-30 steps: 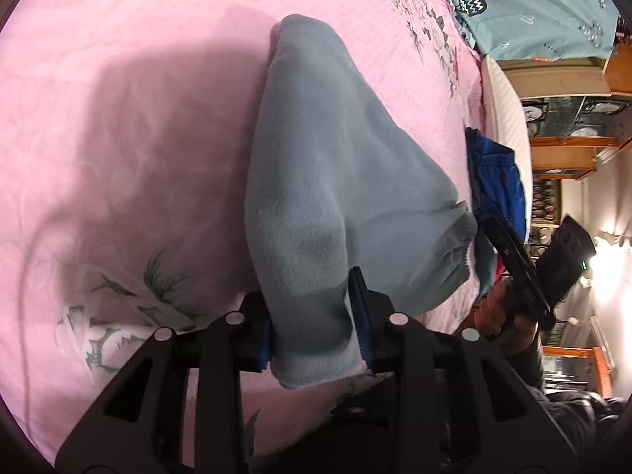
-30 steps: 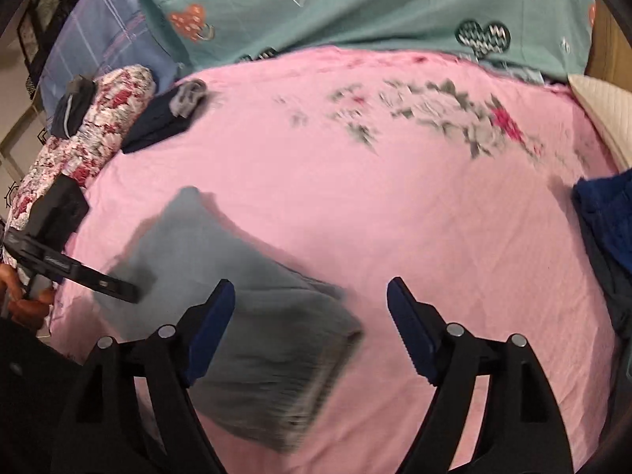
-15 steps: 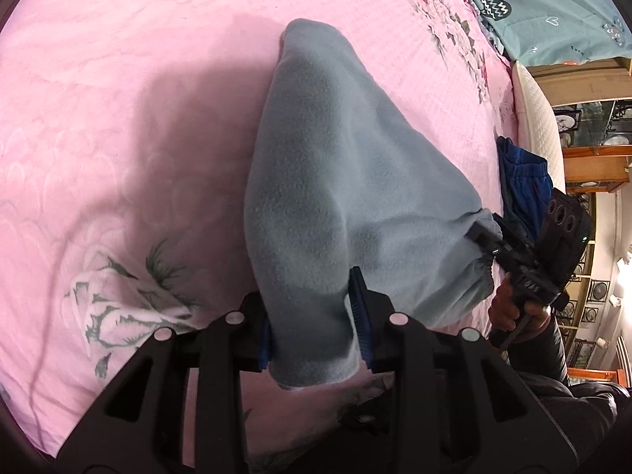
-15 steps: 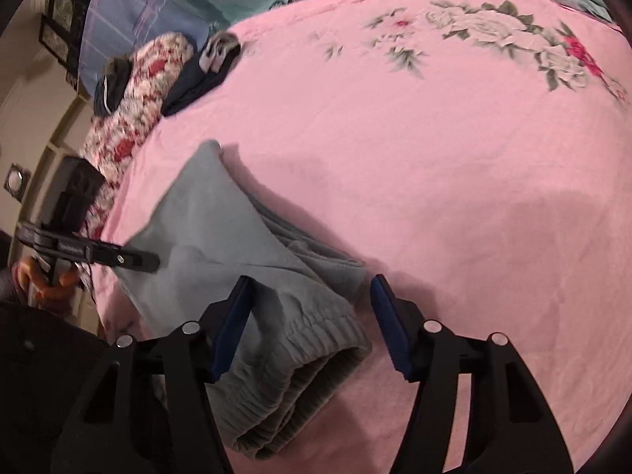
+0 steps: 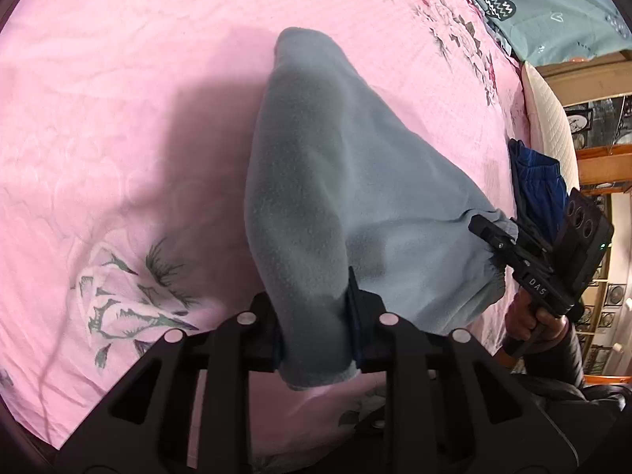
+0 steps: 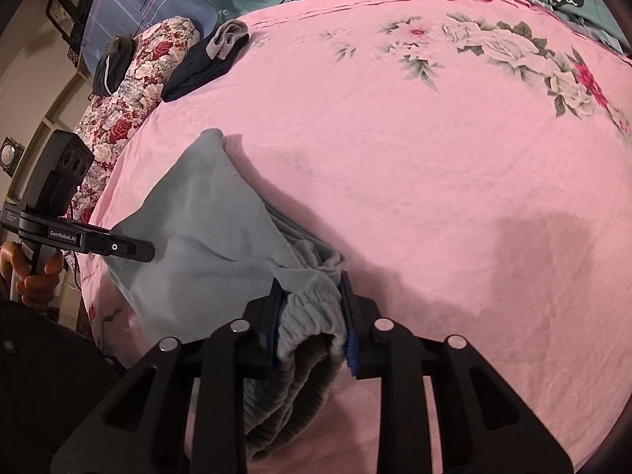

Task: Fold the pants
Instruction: 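Lift the folded bundle with both tools and carry it onto the dark folded clothes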

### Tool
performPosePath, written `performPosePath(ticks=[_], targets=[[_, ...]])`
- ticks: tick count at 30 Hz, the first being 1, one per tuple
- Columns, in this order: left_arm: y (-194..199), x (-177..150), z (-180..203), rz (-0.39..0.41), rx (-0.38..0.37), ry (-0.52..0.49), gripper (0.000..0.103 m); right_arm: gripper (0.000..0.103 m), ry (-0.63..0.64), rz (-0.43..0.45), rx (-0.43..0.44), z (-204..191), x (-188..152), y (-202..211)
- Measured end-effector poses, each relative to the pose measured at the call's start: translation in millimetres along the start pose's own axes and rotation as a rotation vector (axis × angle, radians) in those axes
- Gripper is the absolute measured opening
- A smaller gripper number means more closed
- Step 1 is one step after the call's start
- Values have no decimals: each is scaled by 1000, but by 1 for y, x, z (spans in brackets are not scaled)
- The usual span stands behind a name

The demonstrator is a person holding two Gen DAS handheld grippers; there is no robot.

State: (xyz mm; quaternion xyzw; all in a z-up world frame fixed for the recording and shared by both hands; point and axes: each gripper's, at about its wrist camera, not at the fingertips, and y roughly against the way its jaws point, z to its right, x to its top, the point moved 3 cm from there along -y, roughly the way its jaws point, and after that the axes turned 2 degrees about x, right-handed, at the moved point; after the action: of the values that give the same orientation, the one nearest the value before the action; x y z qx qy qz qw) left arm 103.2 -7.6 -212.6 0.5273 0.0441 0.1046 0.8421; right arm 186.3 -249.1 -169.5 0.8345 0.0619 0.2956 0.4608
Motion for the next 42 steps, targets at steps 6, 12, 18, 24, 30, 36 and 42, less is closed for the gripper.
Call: performPosePath(ticks=[6, 12, 18, 24, 30, 36, 42], targets=[[10, -6, 8, 53, 29, -27, 18, 21, -9, 11, 18, -5, 4, 10], [37, -9, 22, 122, 20, -89, 17, 21, 70, 48, 6, -30, 19, 31], [61, -8, 26, 193, 35, -109, 17, 21, 97, 77, -19, -45, 38, 38], [86, -8, 22, 250, 67, -102, 17, 21, 138, 93, -28, -62, 59, 35], [124, 1, 1, 317, 83, -116, 17, 21, 207, 130, -49, -98, 94, 27], [180, 38, -49, 387, 43, -166, 17, 21, 251, 212, -102, -158, 161, 11], [257, 128, -137, 533, 58, -208, 17, 21, 302, 310, -137, -224, 268, -37]])
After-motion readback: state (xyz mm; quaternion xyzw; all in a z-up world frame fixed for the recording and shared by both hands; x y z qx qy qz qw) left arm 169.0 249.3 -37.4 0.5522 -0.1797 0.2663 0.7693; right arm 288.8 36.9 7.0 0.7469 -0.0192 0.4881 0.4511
